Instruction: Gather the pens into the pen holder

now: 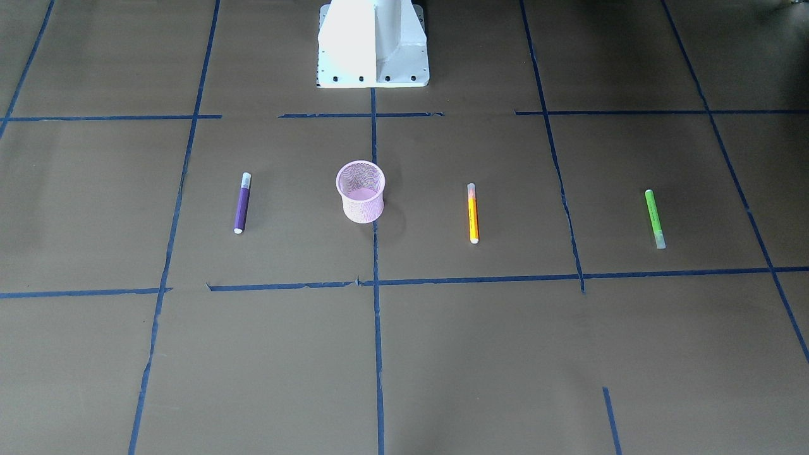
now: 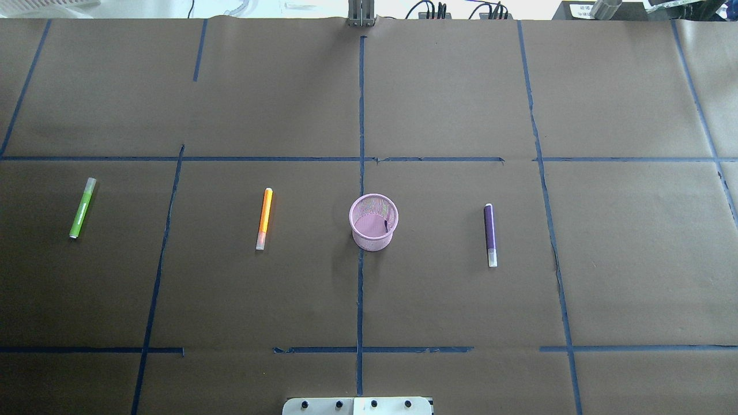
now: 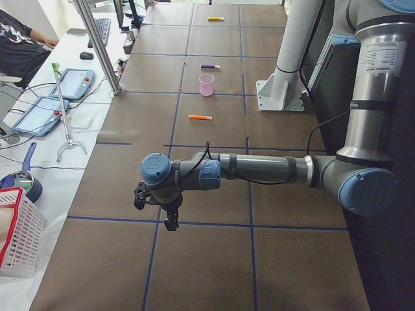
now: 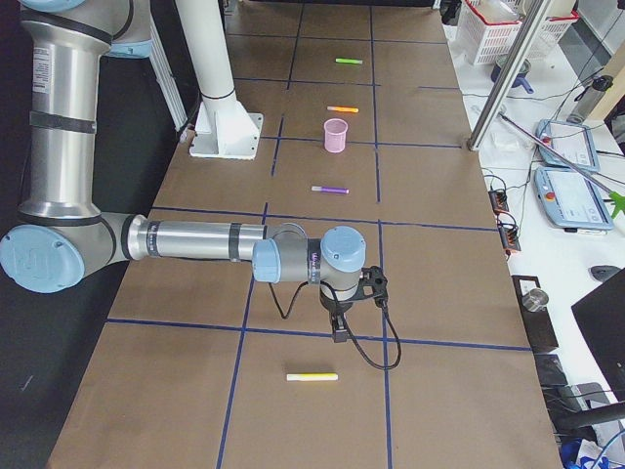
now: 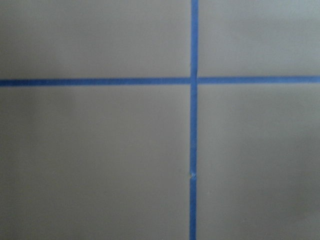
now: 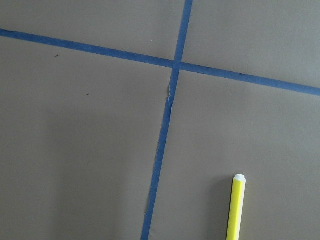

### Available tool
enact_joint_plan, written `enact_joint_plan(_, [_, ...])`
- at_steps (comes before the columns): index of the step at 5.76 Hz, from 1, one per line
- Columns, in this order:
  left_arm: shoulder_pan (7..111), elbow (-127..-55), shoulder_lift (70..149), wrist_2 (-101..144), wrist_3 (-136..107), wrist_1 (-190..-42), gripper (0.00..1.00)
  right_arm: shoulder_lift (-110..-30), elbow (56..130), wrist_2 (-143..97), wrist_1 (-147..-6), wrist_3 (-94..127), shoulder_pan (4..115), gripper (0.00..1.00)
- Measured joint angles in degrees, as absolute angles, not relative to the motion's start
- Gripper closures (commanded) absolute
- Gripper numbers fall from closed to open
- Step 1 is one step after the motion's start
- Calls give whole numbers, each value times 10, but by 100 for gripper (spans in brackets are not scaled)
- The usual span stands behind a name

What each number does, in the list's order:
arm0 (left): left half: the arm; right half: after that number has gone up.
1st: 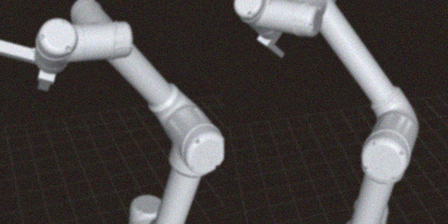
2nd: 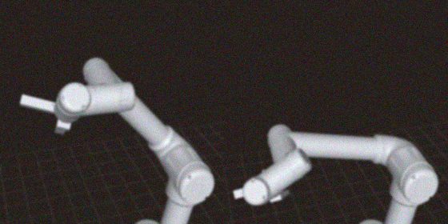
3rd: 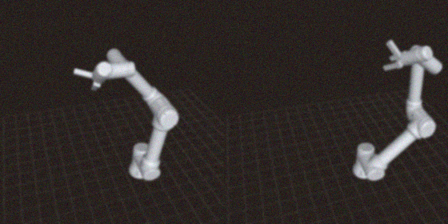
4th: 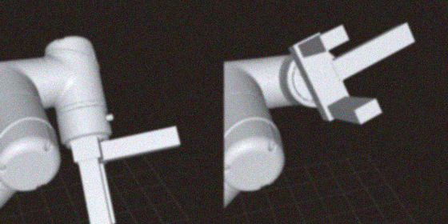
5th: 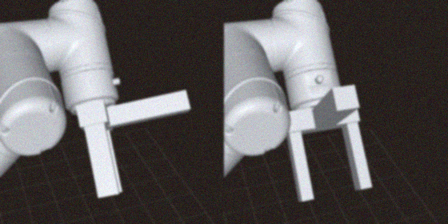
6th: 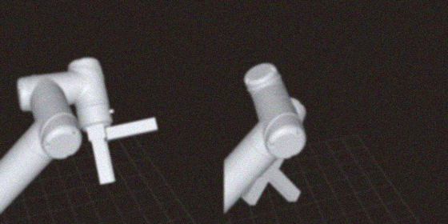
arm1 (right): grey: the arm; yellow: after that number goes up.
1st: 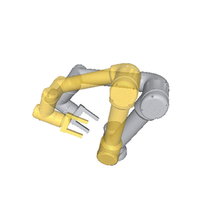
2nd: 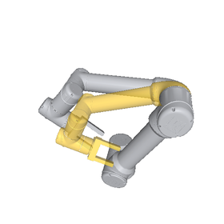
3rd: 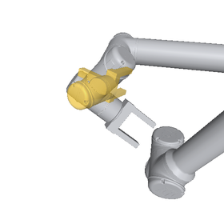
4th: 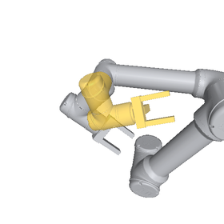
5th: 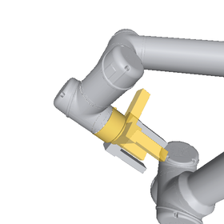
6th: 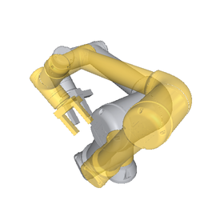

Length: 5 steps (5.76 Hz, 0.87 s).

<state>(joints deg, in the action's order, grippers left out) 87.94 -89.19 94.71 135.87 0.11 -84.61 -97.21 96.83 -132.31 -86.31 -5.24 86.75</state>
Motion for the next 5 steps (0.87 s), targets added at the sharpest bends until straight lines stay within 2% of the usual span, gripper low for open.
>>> enact_joint_plan(3, [723,-896,1061,1356,-174,-850,0,-972,968,-1324,-863,-54,866,0])
enact_joint_plan(5, [659,-912,1091,1356,-240,-851,0,-972,954,-1321,-864,-52,844,0])
